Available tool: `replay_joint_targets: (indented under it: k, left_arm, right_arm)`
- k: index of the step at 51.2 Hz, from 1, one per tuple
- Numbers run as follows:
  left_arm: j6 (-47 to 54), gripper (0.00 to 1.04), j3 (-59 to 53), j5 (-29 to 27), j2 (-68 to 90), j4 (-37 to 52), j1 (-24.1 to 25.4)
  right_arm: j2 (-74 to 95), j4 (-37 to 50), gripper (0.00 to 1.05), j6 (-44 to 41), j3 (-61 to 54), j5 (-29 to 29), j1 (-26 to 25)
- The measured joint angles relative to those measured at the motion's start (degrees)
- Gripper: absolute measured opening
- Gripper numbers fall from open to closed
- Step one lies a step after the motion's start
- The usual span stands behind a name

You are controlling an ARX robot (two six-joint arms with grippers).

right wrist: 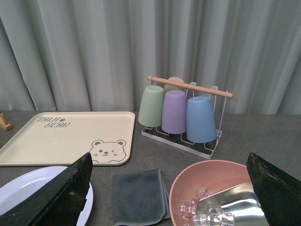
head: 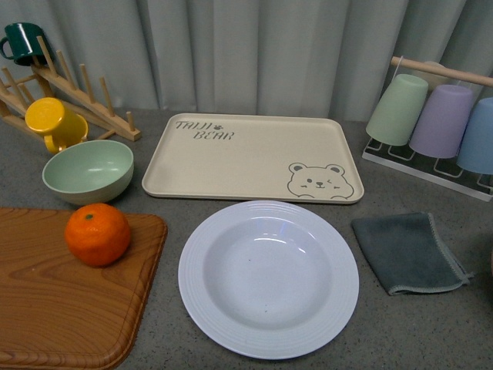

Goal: Place orange and plate with both arms

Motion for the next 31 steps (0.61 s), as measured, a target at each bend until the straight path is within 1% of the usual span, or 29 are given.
replay_joint_targets:
  k: [31]
  left_arm:
    - [0.0,0.98,0.0,0.0,0.0,0.0,0.0]
  right_arm:
    - [0.0,0.0,0.96,0.0,0.0,0.02,0.0]
